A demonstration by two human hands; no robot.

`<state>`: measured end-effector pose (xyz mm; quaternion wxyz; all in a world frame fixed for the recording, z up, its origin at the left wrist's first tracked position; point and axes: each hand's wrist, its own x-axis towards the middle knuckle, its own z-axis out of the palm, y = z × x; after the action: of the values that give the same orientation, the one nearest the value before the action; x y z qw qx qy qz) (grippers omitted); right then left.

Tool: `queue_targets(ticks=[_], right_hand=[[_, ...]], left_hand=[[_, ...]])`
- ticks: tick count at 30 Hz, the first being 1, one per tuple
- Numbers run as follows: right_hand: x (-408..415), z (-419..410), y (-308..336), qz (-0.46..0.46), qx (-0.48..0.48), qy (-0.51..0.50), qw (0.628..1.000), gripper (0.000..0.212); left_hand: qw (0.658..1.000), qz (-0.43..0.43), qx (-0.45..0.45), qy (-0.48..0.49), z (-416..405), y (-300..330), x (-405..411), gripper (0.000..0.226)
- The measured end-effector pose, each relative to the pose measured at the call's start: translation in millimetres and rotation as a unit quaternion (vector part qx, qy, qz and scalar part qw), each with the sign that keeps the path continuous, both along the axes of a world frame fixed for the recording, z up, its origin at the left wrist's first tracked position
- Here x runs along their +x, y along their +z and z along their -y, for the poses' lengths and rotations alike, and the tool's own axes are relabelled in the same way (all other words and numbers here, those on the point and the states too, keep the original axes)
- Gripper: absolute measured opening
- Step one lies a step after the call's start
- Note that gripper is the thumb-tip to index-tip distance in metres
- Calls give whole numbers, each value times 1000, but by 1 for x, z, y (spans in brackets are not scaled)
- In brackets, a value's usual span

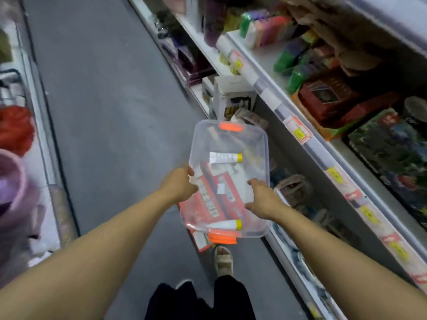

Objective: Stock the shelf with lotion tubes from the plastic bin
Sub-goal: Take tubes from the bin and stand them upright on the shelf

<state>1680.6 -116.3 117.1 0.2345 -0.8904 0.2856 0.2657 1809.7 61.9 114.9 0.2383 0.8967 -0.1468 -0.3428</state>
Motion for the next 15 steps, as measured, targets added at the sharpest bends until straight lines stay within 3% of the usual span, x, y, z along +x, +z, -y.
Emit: queue_targets(ticks=[15], right_hand=[[36, 33, -186, -173, 110, 198, 959, 62]], left_hand=[[996, -66, 23, 62, 70, -115, -6, 35]])
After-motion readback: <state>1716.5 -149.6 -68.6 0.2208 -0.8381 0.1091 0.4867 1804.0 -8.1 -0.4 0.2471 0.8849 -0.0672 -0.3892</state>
